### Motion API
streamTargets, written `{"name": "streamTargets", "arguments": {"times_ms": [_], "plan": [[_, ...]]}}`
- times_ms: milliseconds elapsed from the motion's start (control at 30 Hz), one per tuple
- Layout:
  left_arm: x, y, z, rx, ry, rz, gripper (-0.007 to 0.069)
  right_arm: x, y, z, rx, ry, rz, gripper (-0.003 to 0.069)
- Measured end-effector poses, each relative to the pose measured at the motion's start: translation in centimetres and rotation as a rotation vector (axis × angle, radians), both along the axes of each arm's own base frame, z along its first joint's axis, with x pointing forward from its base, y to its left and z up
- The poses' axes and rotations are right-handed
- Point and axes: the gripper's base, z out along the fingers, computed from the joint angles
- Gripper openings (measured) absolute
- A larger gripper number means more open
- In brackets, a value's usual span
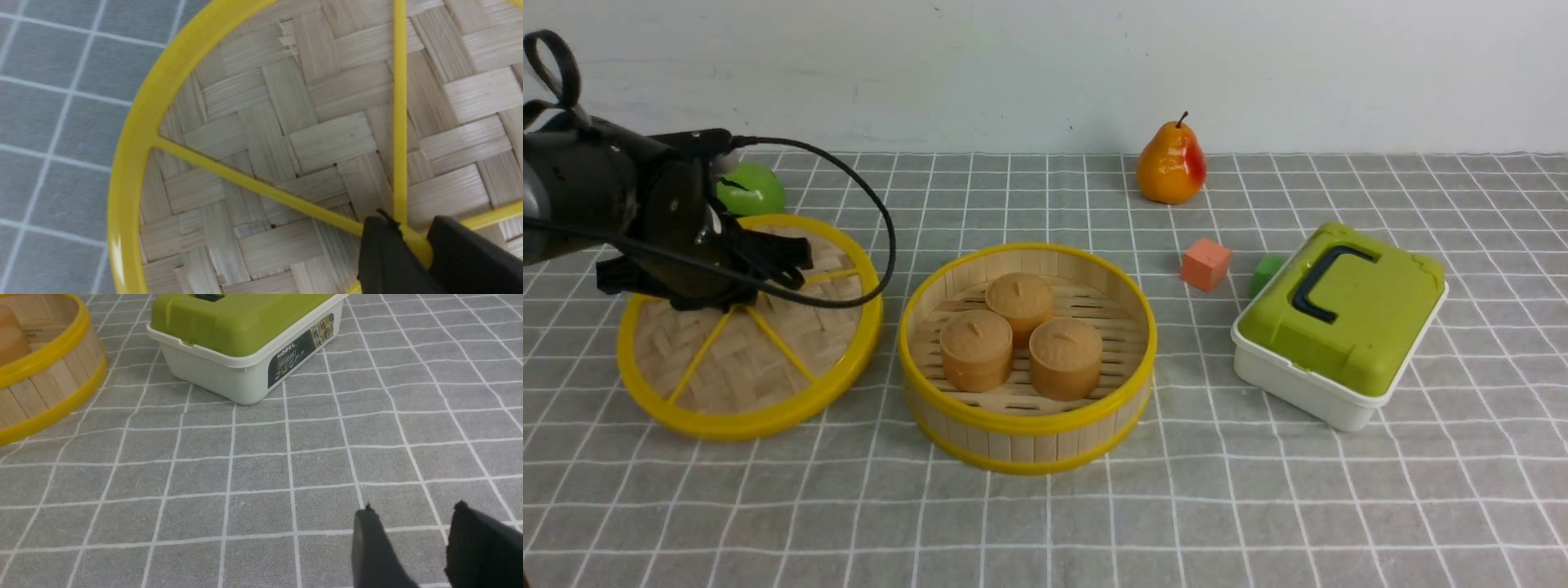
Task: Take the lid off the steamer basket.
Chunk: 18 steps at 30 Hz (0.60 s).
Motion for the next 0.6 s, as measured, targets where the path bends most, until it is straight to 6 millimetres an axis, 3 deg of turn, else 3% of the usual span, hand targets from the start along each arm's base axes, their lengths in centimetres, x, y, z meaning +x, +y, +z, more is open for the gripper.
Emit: {"name": "streamTargets", "arguments": {"times_ms": [100, 167, 267, 300, 400, 433, 467, 500, 567, 600], "plan": [[0.2, 0.0, -0.7, -0.001, 0.012, 0.000, 0.0210, 0.0, 0.0, 0.0, 0.000, 0.000, 0.000, 0.0242], [0.1, 0.0, -0.6, -0.002, 0.015, 0.007, 0.0306, 0.0, 0.0, 0.0, 0.000, 0.000, 0.000, 0.0242], [-0.3, 0.1, 0.7, -0.004, -0.003, 0.014, 0.0364, 0.0, 0.0, 0.0, 0.000, 0.000, 0.000, 0.0242], [-0.7, 0.1, 2.0, -0.008, -0.036, 0.015, 0.0369, 0.0, 0.0, 0.0, 0.000, 0.000, 0.000, 0.0242], [-2.3, 0.3, 6.8, -0.026, -0.170, 0.009, 0.0301, 0.0, 0.0, 0.0, 0.000, 0.000, 0.000, 0.0242], [-2.5, 0.3, 7.2, -0.027, -0.180, 0.009, 0.0292, 0.0, 0.0, 0.0, 0.000, 0.000, 0.000, 0.0242], [-4.3, 0.4, 10.9, -0.041, -0.291, 0.005, 0.0192, 0.0, 0.0, 0.0, 0.000, 0.000, 0.000, 0.0242], [-5.5, 0.5, 12.9, -0.053, -0.354, 0.002, 0.0128, 0.0, 0.0, 0.0, 0.000, 0.000, 0.000, 0.0242], [-8.3, 0.8, 16.3, -0.080, -0.466, -0.001, 0.0014, 0.0, 0.0, 0.0, 0.000, 0.000, 0.000, 0.0242], [-9.2, 0.8, 17.0, -0.090, -0.492, -0.002, -0.0006, 0.0, 0.0, 0.0, 0.000, 0.000, 0.000, 0.0242]]}}
